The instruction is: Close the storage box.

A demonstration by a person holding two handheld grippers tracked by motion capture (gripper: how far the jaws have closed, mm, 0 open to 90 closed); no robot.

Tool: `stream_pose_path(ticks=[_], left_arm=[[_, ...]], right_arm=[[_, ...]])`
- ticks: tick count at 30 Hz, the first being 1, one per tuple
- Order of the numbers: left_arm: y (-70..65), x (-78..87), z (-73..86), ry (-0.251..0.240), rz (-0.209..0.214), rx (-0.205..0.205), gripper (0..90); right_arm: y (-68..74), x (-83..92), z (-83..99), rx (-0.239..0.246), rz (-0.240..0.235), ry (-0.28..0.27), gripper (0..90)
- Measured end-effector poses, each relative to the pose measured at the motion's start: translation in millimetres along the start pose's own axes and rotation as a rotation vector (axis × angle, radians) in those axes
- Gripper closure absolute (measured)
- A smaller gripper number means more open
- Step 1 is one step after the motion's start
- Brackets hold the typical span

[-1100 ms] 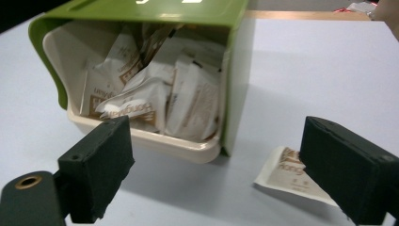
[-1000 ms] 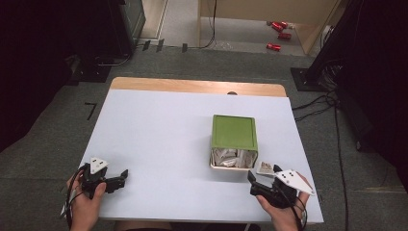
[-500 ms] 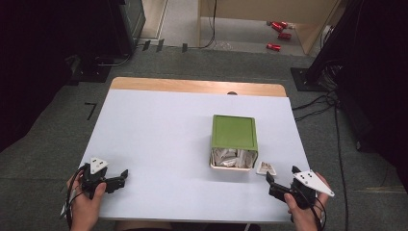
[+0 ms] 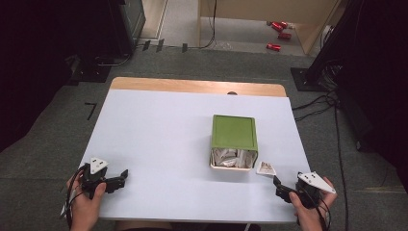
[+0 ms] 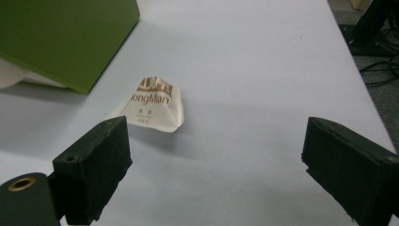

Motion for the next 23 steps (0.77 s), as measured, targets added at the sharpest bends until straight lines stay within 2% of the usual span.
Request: stream_pose_path(ticks=[3, 4, 5, 6, 12, 23], left_arm=[[0.0, 0.0, 0.0, 0.000, 0.000, 0.000, 11.2], [0.0, 0.0, 0.0, 0.000, 0.000, 0.000, 11.2], [0.0, 0.0, 0.0, 0.000, 0.000, 0.000, 11.2], [0.0, 0.0, 0.0, 0.000, 0.000, 0.000, 11.2], [0.0, 0.0, 0.0, 0.001, 0.000, 0.000, 11.2], [0.0, -0.1, -0.1, 0.003, 0.000, 0.001, 11.2]], right_arm=[[0.4, -5.4, 6.9, 0.009, 0.004, 0.036, 8.5], [-0.2, -8.1, 10.6, 0.014, 0.014, 0.060, 8.6], [-2.2, -12.8, 17.0, 0.032, 0.043, 0.108, 8.3], [-2.3, -15.1, 19.7, 0.041, 0.051, 0.118, 7.6], [-1.7, -14.3, 21.6, 0.043, 0.060, 0.088, 7.8], [-0.7, -13.6, 22.9, 0.042, 0.080, 0.078, 7.8]])
Point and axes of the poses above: each handheld gripper's, and its own axes: x roughly backward along the jaws, z roughly out of its underside, y roughly to its left, the point moved 7 cm from there along -x, roughly forward along the jaws
